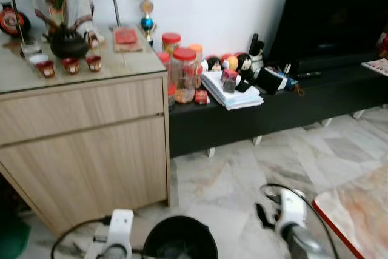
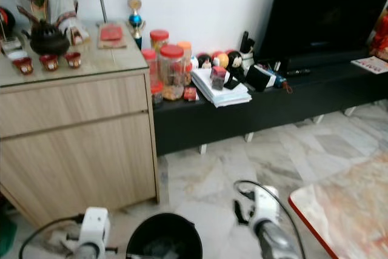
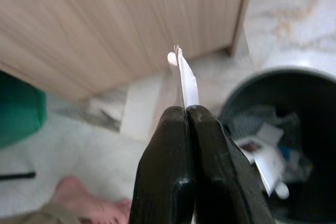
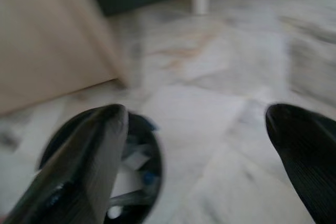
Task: Picking trash to rubbish bin
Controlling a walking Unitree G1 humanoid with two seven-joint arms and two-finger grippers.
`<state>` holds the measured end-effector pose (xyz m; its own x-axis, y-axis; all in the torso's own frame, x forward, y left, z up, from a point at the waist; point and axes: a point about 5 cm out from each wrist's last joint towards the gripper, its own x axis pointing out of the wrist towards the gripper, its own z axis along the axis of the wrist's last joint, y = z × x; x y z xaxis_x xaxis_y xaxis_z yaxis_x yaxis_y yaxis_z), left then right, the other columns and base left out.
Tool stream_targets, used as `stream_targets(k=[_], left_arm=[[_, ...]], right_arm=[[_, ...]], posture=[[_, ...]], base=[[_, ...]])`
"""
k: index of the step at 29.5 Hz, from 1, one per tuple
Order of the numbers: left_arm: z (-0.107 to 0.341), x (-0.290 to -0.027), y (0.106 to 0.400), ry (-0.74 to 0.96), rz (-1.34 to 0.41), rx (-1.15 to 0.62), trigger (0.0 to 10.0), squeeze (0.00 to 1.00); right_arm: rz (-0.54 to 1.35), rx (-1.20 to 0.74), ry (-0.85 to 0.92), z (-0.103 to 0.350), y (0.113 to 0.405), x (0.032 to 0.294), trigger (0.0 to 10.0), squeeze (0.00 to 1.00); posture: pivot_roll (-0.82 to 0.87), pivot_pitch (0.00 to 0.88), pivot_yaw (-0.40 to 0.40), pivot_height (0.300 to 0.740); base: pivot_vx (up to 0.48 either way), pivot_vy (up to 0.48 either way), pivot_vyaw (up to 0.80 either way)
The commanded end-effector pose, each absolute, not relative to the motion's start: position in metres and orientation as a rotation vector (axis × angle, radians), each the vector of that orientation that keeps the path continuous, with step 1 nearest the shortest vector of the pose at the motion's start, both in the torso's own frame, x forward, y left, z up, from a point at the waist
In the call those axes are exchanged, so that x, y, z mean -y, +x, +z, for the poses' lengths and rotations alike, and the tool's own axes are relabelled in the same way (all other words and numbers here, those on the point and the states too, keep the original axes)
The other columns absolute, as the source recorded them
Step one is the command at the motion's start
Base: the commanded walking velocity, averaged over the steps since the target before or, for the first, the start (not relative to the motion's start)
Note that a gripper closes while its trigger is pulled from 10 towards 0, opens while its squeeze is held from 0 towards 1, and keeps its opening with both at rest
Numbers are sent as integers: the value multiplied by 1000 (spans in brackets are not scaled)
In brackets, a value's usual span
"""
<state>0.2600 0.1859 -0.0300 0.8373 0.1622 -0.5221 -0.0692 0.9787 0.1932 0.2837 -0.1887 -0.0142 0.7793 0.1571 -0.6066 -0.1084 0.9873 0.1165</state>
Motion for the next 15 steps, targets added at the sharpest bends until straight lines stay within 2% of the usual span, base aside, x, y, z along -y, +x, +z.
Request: stream_targets(k=[1,9,15], left_arm=[[-22,-177,271,156,101,-518,10000,0],[15,-153,310,41,21,-370,10000,0],[20,-135,315,-7,-52,-365,10000,0]], right_arm=[[205,-670,74,-11,287,187,10000,0],[420,-636,-50,19,317,159,10000,0],[506,-610,-68,28,321,149,10000,0]], posture=[[-4,42,-57,740],[-19,39,-64,740],[-31,38,-65,740]], base=[[0,0,0],[0,0,0],[0,0,0]])
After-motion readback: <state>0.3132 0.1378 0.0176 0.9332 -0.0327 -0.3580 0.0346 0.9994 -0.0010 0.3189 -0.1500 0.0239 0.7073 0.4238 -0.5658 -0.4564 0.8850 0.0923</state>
